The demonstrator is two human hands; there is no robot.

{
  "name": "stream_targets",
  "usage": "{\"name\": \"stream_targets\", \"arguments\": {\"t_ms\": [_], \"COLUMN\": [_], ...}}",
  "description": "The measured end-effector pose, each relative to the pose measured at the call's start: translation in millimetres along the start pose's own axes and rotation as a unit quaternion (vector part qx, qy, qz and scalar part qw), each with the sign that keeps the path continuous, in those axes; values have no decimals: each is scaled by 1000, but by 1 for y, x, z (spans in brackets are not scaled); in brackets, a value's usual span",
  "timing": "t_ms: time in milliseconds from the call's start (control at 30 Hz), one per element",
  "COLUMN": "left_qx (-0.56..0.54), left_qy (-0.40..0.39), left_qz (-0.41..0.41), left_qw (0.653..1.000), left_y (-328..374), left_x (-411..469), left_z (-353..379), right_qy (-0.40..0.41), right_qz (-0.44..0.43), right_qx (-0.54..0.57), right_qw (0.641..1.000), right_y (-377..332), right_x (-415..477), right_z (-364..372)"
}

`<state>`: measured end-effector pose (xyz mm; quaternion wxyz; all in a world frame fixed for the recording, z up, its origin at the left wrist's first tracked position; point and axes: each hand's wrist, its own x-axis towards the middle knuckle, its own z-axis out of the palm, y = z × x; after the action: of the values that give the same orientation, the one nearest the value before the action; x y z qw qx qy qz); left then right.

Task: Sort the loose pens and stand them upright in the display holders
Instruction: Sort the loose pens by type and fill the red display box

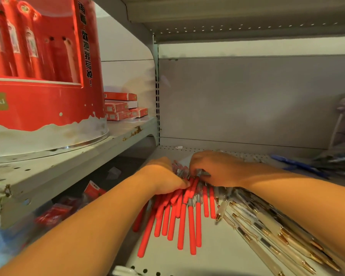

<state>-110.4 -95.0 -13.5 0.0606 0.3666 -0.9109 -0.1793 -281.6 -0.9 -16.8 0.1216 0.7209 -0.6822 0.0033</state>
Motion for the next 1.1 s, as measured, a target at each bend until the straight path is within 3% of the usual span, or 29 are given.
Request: {"name": "stream_targets", "arguments": {"t_ms": [167, 400, 533, 667, 800, 900, 1100], "left_qx": [2, 18, 24, -35, -182, -276, -252], "left_qy": [17, 15, -42, -101, -83, -123, -127], "left_qz": [44, 134, 115, 83, 49, 6, 5], "left_qw": [999, 991, 992, 991, 979, 953, 959], "left_y": [5, -5, -11, -12, -10, -13, -16], "left_x": [-13, -24, -21, -24, -25, -26, -17], "left_z": [-7, -15, -9, -1, 1, 0, 3], "right_qy": [14, 18, -32, -91, -90, -85, -63], "right_qz": [-65, 7, 11, 27, 34, 49, 100], "right_qx": [-32, 94, 180, 162, 139, 128, 111], "right_qw": [997, 995, 983, 982, 986, 987, 987], "right_y": [-3, -33, -74, -104, -120, -128, -135], "right_x": [-3, -28, -54, -68, -66, -59, -51], "right_z": [0, -14, -23, -24, -14, -8, -2]}}
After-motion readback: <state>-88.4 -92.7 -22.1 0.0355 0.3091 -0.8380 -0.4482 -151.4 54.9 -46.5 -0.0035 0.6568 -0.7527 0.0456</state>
